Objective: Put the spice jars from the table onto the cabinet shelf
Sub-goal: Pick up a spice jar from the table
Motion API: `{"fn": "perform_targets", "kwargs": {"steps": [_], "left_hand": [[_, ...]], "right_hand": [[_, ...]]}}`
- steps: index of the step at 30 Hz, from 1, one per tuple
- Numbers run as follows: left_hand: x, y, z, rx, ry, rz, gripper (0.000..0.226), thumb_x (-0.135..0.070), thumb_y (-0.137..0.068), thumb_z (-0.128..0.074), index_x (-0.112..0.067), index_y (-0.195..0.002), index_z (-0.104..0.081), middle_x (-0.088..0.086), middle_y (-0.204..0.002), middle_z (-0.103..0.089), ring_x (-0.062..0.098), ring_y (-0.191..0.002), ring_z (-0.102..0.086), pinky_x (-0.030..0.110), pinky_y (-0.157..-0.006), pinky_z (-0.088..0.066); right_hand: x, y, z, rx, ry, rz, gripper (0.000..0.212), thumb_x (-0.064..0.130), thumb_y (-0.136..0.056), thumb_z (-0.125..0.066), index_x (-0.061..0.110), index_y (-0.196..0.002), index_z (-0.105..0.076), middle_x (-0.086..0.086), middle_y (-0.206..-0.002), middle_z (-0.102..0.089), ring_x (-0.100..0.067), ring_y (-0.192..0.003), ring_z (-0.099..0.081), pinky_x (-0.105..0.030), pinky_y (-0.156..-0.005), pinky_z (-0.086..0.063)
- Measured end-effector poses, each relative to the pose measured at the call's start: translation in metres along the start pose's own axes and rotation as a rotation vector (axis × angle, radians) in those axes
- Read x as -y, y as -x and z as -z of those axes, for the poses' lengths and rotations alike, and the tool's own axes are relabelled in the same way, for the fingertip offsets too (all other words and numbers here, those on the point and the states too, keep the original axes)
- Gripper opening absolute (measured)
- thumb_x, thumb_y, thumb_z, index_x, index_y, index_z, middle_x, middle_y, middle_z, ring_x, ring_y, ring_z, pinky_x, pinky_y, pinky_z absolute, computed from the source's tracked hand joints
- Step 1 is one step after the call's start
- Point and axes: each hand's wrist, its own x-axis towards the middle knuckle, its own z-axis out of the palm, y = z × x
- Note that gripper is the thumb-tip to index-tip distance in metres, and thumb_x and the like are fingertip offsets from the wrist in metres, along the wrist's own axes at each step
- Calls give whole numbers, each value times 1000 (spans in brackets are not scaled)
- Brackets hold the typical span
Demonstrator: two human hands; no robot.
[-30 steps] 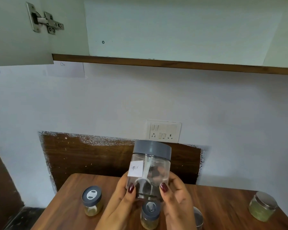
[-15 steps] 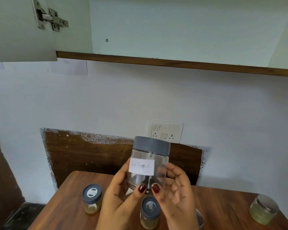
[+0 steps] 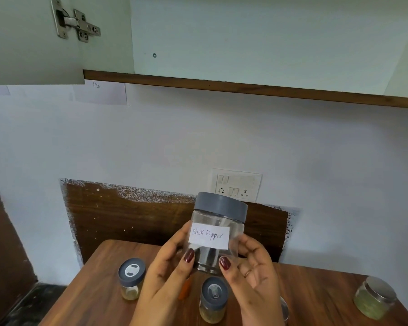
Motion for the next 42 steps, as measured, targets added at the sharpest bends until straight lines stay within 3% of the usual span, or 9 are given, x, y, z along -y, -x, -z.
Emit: {"fn": "perform_targets", "kwargs": {"steps": [4,6,8,9,11,13,15,33,42], "left_hand": [[1,3,0,-6,-18,-38,90,-54,-63,-88,-21,-140,-55,7,-138,-62,33,-129,-57,61,-105,-43],[0,6,-4,-8,-3,27,92,-54,-50,-94,-20,-129,-63,3,-125,-71,25,-120,-65,42,-97,-55],[-3,10,-9,-10,-49,40,31,-31,-61,-94,-34,-89,-82,-11,-93,-79,2,-91,-73,12,-73,-56],[-5,8,-12,-25,-49,55,27,-15,-72,-87,-41,-71,-80,-16,-81,-78,-5,-79,-72,7,-65,-52],[-1,9,-10,31,15,110,32,-21,-57,-96,-35,-83,-82,-6,-90,-79,4,-86,-75,12,-68,-55],[0,8,-7,-11,42,92,91,-41,-29,-102,-10,-110,-74,12,-106,-77,22,-97,-74,23,-71,-59],[1,10,-2,32,41,45,110,-47,-28,-100,-3,-121,-62,14,-111,-75,25,-102,-73,24,-74,-59],[-12,10,1,-23,-70,31,111,-56,-35,-96,-2,-125,-58,8,-112,-75,20,-104,-72,22,-78,-58],[-23,3,15,-64,-138,-9,105,-59,-45,-93,-6,-128,-57,8,-119,-73,23,-113,-68,29,-90,-57]], "right_hand": [[3,0,-1,25,-26,-3,116,56,-13,-95,10,-114,-58,-3,-101,-75,-13,-92,-73,-19,-64,-57],[4,0,-2,36,-44,-3,115,55,-14,-95,10,-114,-58,-3,-102,-75,-13,-94,-73,-19,-65,-57],[5,1,-4,49,-55,-6,115,56,-15,-95,11,-114,-57,-2,-103,-75,-13,-96,-72,-20,-65,-58],[6,2,-5,51,-60,-5,114,57,-16,-95,11,-114,-57,-1,-104,-75,-13,-97,-72,-20,-66,-58],[6,2,-5,41,-75,6,112,55,-19,-95,10,-114,-57,-2,-104,-75,-16,-97,-72,-22,-66,-58],[5,2,-4,39,-83,13,110,53,-22,-96,10,-116,-57,-3,-104,-74,-17,-98,-72,-22,-67,-58],[5,1,-4,57,-77,15,110,53,-25,-96,11,-118,-56,-1,-107,-74,-16,-102,-71,-21,-69,-58],[-4,-2,-9,63,45,70,108,61,-35,-92,18,-126,-53,1,-120,-68,-20,-112,-65,-26,-85,-56],[8,-12,-29,110,-30,73,110,54,-25,-96,16,-121,-56,0,-111,-72,-21,-105,-69,-23,-75,-57]]}}
